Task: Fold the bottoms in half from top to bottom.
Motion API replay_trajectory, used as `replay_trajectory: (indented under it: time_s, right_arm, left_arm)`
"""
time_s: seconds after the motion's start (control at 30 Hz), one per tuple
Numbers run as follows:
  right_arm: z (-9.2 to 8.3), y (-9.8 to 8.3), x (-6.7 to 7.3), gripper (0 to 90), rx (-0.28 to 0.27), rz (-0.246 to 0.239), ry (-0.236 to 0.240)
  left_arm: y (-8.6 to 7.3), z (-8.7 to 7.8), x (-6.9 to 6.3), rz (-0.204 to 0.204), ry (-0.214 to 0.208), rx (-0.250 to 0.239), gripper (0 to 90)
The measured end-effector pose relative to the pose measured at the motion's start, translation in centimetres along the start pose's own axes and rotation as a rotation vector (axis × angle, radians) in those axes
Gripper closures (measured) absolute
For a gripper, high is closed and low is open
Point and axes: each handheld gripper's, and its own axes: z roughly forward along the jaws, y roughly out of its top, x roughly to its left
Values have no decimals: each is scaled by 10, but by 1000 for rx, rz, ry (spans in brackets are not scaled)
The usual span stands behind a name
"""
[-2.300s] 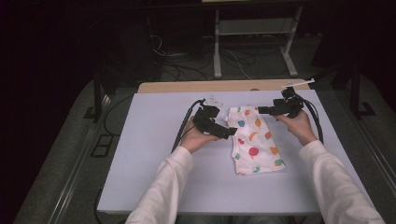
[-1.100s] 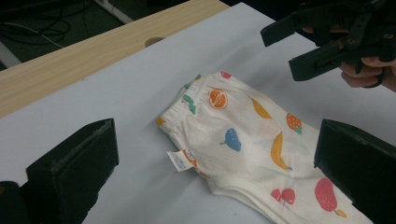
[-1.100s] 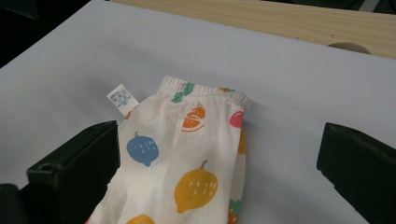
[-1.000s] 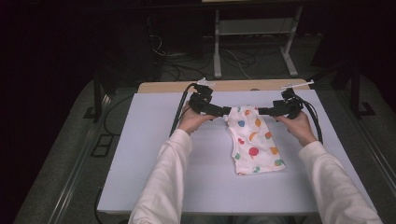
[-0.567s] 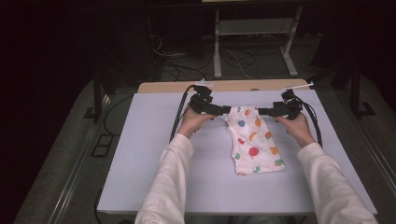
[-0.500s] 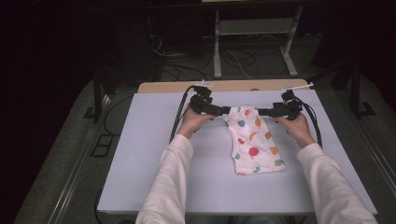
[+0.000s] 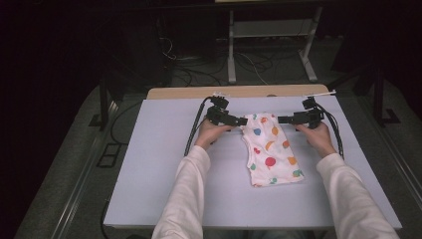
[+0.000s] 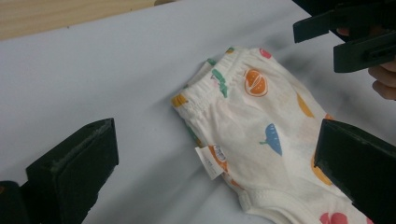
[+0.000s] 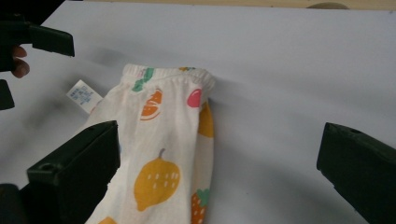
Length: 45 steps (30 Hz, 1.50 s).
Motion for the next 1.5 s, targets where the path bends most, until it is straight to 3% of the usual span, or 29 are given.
replay_trajectory:
  time_s: [0.2,0.3,0.37,0.47,0.67,0.87,1.0,1.13,1.3,1.5]
  right_arm:
    - [5,-2,-6,0,23,39,-8]
    - [8,-4,-7,0,34,43,-11]
    - [10,-4,-8,0,35,50,-12]
    - [14,-4,-7,33,44,75,-32]
    - [23,-4,-1,115,46,69,-31]
    - [30,-5,5,221,56,60,-60]
    - [31,-5,7,347,46,59,-38]
    - [35,-5,9,404,56,48,-26]
    - [39,-4,14,444,61,47,-32]
    - [44,-2,19,585,79,16,-43]
  left_arm:
    - [-5,8,9,-79,-17,-10,0]
    - [-7,12,11,-98,-29,-4,0]
    - [-8,15,11,-101,-39,4,1]
    - [-9,21,7,-72,-32,14,33]
    - [-11,30,3,-93,-60,8,72]
    - [-14,35,4,-104,-81,11,151]
    - [-14,37,4,-110,-89,5,248]
    - [-15,40,4,-134,-92,-6,323]
    - [-16,42,6,-148,-79,8,443]
    - [-16,44,7,-169,-66,11,599]
